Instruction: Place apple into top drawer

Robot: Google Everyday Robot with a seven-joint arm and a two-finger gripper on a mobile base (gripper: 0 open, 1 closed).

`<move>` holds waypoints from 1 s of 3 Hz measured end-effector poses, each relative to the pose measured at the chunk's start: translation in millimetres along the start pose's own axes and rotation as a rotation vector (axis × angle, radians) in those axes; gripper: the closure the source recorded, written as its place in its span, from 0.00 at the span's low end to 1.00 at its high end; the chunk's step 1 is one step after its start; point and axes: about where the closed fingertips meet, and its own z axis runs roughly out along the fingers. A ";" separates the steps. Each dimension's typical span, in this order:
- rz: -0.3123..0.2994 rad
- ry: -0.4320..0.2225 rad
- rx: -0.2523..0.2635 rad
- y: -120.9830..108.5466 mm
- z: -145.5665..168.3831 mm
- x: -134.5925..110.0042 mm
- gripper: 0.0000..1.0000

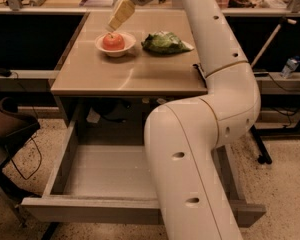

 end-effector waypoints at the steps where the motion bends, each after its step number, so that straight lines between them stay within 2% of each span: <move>1: -0.001 0.001 -0.002 0.6 1.7 -0.7 0.00; 2: 0.014 -0.038 -0.090 22.2 13.5 7.4 0.00; 3: 0.052 -0.122 -0.191 48.4 51.0 20.6 0.00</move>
Offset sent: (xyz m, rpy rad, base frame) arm 0.0216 0.0007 -0.0151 0.0545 0.1430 0.1776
